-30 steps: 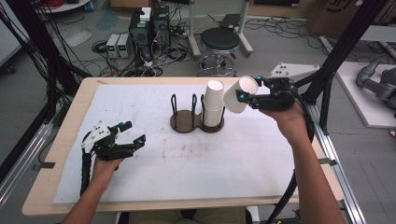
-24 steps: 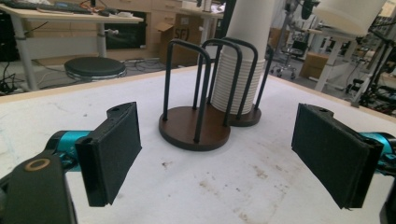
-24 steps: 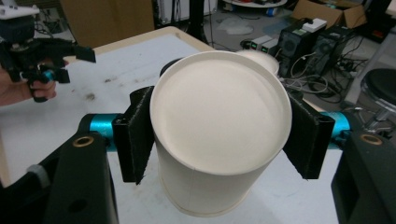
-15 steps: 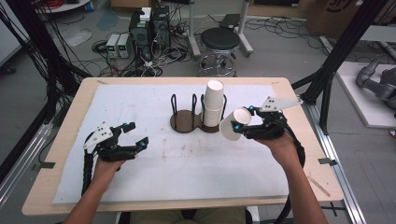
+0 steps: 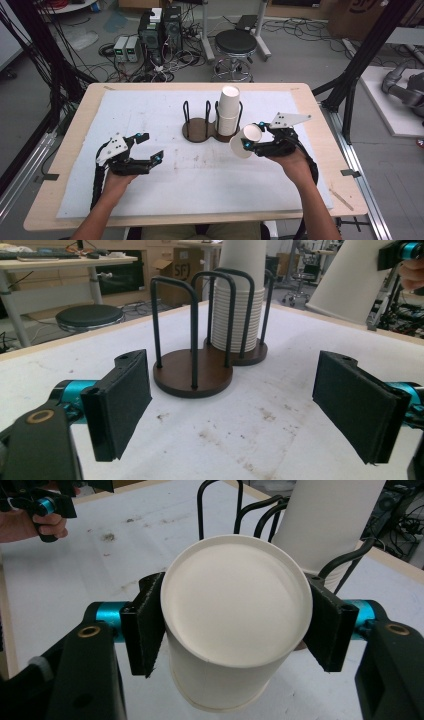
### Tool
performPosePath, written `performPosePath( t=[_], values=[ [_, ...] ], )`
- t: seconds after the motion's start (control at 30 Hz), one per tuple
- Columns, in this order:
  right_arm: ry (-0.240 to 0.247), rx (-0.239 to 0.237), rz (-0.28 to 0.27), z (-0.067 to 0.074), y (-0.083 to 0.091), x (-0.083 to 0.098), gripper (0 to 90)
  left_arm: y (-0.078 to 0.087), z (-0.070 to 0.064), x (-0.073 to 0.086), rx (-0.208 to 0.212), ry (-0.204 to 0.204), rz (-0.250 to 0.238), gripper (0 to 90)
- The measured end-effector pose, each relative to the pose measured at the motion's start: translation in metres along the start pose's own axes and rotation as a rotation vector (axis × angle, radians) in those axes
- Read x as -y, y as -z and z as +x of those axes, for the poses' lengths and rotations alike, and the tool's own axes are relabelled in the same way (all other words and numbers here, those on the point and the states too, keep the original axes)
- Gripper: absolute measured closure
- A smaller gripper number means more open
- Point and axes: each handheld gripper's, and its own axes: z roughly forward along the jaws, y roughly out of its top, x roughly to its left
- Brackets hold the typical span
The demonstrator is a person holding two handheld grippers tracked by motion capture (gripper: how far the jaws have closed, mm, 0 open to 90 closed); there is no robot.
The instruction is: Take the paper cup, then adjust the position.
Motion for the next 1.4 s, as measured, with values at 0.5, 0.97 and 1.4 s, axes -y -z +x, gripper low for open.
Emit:
performPosePath(
  t=[0.5,0.97,1.4],
  values=[
    [0.012,-0.035,-0.019,0.015,-0.011,0.0,33.9,-0.015,-0.009,0.002,0.088,-0.039,0.018,15.4],
    [0.023,-0.114,-0.021,0.033,-0.029,0.001,33.9,-0.043,-0.036,-0.005,0.237,-0.033,0.028,15.1],
    [0.026,-0.176,-0.033,0.045,-0.036,-0.005,33.9,-0.062,-0.049,-0.011,0.36,-0.102,0.01,15.4]
  ],
)
